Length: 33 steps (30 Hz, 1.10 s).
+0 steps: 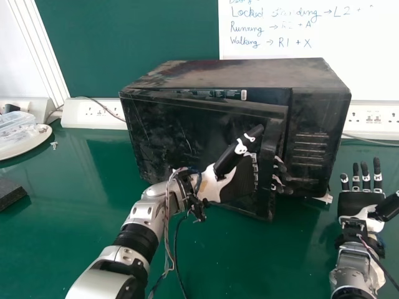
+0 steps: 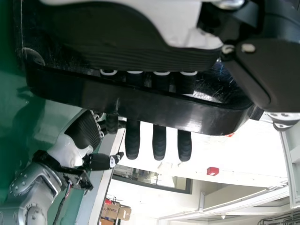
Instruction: Open the door of oven
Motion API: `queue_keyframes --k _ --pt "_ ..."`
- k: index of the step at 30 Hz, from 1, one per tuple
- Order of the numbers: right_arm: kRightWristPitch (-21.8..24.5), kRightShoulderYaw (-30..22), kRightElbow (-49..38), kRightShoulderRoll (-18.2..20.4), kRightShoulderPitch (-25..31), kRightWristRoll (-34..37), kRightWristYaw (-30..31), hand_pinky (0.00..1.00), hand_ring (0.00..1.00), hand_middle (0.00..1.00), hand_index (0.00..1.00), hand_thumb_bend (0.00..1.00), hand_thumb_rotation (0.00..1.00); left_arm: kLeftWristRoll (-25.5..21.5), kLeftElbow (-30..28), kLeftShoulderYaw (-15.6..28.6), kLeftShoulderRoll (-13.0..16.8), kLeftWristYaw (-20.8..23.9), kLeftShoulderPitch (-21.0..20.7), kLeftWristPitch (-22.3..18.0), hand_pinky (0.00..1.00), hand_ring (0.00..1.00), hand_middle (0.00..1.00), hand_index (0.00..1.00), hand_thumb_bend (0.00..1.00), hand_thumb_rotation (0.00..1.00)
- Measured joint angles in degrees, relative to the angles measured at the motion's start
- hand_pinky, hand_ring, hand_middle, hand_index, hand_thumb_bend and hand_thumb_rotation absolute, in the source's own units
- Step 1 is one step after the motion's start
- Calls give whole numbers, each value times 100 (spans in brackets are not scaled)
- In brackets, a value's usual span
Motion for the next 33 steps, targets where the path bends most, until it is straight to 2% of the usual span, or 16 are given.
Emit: queue_keyframes --k 10,14,21,26,33 --pt "-5 1 25 -11 -1 -28 -2 36 39 49 49 100 98 -274 -1098 -302 236 -366 508 822 21 29 39 65 73 61" --pt "-6 1 25 -13 -1 -46 -26 36 39 49 48 100 99 -377 -1282 -373 349 -593 642 883 22 29 40 66 74 64" --pt "0 -5 22 -12 0 -75 -46 36 39 49 49 100 97 -519 -1399 -397 593 -1134 840 786 27 32 42 66 79 61" --pt "0 -5 11 -11 3 -78 -101 36 39 49 49 100 99 -735 -1782 -396 750 -1389 1064 800 27 32 43 67 76 63" --pt "3 -8 53 -26 -2 -78 -103 37 39 49 50 100 99 -1082 -2465 -397 1046 -1639 1329 1330 28 34 45 69 73 61"
